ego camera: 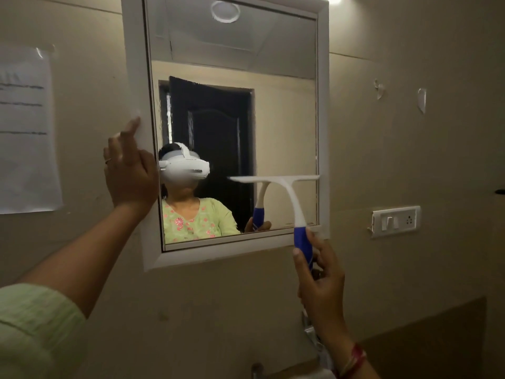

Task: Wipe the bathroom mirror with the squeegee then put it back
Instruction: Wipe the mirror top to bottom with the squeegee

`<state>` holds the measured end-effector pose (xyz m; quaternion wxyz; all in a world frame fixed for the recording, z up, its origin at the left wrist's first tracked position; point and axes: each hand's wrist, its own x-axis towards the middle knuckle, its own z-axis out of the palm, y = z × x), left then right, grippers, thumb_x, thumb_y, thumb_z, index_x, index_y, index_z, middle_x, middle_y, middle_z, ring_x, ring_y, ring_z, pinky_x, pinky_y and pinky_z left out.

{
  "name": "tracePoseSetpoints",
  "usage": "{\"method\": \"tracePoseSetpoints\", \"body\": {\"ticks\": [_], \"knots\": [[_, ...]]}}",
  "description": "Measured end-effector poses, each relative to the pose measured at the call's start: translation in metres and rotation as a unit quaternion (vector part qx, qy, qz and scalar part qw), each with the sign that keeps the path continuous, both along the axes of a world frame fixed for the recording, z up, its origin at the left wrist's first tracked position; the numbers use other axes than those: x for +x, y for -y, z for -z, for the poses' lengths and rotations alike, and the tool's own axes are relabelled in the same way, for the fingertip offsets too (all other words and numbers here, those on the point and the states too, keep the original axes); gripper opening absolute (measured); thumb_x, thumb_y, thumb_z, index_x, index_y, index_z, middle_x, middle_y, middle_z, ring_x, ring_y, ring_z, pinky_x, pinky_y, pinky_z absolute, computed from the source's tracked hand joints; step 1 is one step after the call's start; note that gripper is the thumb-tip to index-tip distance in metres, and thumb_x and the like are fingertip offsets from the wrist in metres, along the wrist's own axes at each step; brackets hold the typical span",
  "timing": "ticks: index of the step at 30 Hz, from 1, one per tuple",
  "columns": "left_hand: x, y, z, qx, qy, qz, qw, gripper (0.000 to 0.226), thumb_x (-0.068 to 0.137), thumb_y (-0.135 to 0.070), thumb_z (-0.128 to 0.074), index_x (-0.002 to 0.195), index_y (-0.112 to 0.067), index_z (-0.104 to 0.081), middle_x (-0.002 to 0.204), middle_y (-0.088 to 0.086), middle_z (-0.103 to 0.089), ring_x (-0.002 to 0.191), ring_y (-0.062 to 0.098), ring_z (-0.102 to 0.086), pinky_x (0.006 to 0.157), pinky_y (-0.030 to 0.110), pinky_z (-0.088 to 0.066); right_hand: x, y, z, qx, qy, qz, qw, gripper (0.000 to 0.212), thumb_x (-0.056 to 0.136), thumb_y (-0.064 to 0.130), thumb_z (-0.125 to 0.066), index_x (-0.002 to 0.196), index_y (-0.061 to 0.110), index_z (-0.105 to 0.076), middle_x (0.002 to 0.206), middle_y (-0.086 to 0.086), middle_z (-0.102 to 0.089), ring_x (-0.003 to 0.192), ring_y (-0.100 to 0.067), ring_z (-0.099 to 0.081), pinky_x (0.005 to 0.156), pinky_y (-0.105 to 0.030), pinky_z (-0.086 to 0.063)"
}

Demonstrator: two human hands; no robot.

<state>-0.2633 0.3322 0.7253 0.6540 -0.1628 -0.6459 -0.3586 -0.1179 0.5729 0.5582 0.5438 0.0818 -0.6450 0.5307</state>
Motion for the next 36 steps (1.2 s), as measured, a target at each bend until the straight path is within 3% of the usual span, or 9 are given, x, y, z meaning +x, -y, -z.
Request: {"method": "tracePoseSetpoints", "body": {"ticks": [4, 9, 16, 21, 24, 27, 31, 36], "knots": [[0.001, -0.001, 0.0, 0.002, 0.0, -0.004, 1.0, 0.053, 0.085, -0.007, -0.034, 0.135, -0.022, -0.039, 0.116, 0.021, -0.049, 0.101, 0.037, -0.045, 0.08, 0.044, -0.037, 0.004, 0.005, 0.016, -0.013, 0.005, 0.002, 1.0, 0.036, 0.08, 0.035, -0.056, 0.116, 0.036, -0.052, 0.095, -0.001, -0.06, 0.06, -0.015, -0.056, 0.048, -0.019, -0.048], [0.001, -0.001, 0.001, 0.0, 0.004, -0.003, 1.0, 0.053, 0.085, -0.006, -0.034, 0.136, -0.022, -0.038, 0.117, 0.021, -0.049, 0.101, 0.036, -0.047, 0.082, 0.043, -0.036, 0.004, 0.002, -0.01, -0.012, -0.007, -0.014, 1.0, 0.041, 0.082, 0.033, -0.056, 0.122, 0.026, -0.052, 0.092, -0.002, -0.059, 0.05, -0.013, -0.054, 0.042, -0.019, -0.047], [0.001, -0.001, 0.0, -0.003, -0.004, -0.001, 1.0, 0.052, 0.086, -0.004, -0.034, 0.136, -0.02, -0.039, 0.116, 0.021, -0.05, 0.1, 0.034, -0.046, 0.08, 0.038, -0.033, 0.008, 0.007, 0.036, -0.019, 0.01, 0.011, 1.0, 0.037, 0.081, 0.022, -0.057, 0.116, 0.034, -0.052, 0.094, 0.0, -0.06, 0.065, -0.009, -0.059, 0.049, -0.011, -0.047], [0.001, -0.001, 0.001, -0.002, 0.003, -0.002, 1.0, 0.053, 0.086, -0.006, -0.033, 0.137, -0.021, -0.037, 0.119, 0.02, -0.049, 0.103, 0.035, -0.046, 0.084, 0.041, -0.033, 0.007, 0.004, 0.01, -0.022, 0.008, -0.002, 1.0, 0.037, 0.08, 0.038, -0.056, 0.117, 0.032, -0.054, 0.093, -0.004, -0.061, 0.057, -0.018, -0.055, 0.045, -0.019, -0.047], [0.001, -0.001, 0.001, 0.001, 0.004, -0.001, 1.0, 0.053, 0.086, -0.007, -0.032, 0.136, -0.022, -0.037, 0.119, 0.02, -0.049, 0.103, 0.035, -0.045, 0.082, 0.042, -0.035, 0.005, 0.002, 0.006, -0.011, 0.002, 0.001, 1.0, 0.039, 0.082, 0.036, -0.056, 0.12, 0.028, -0.053, 0.094, -0.001, -0.06, 0.058, -0.015, -0.056, 0.046, -0.018, -0.048], [0.001, -0.001, 0.0, 0.002, 0.006, 0.0, 1.0, 0.053, 0.086, -0.007, -0.033, 0.136, -0.022, -0.037, 0.118, 0.021, -0.048, 0.102, 0.035, -0.045, 0.079, 0.043, -0.036, 0.008, 0.0, 0.03, 0.013, -0.003, 0.019, 1.0, 0.042, 0.083, 0.023, -0.056, 0.121, 0.039, -0.05, 0.093, 0.007, -0.059, 0.067, -0.007, -0.059, 0.051, -0.012, -0.048], [0.0, -0.001, 0.001, 0.005, 0.002, 0.002, 1.0, 0.053, 0.085, -0.006, -0.034, 0.135, -0.022, -0.038, 0.117, 0.022, -0.048, 0.102, 0.036, -0.045, 0.08, 0.045, -0.036, 0.012, -0.002, 0.052, 0.035, 0.014, 0.018, 0.999, 0.051, 0.082, 0.021, -0.056, 0.119, 0.055, -0.047, 0.095, 0.015, -0.059, 0.062, -0.006, -0.057, 0.048, -0.011, -0.046], [0.0, -0.001, 0.001, 0.006, -0.004, 0.008, 1.0, 0.053, 0.084, -0.006, -0.034, 0.135, -0.02, -0.039, 0.115, 0.022, -0.049, 0.101, 0.035, -0.045, 0.084, 0.043, -0.035, 0.006, -0.005, 0.025, 0.03, 0.001, 0.026, 0.999, 0.042, 0.083, 0.026, -0.056, 0.122, 0.041, -0.048, 0.097, 0.012, -0.06, 0.073, -0.003, -0.061, 0.054, -0.011, -0.05]]}}
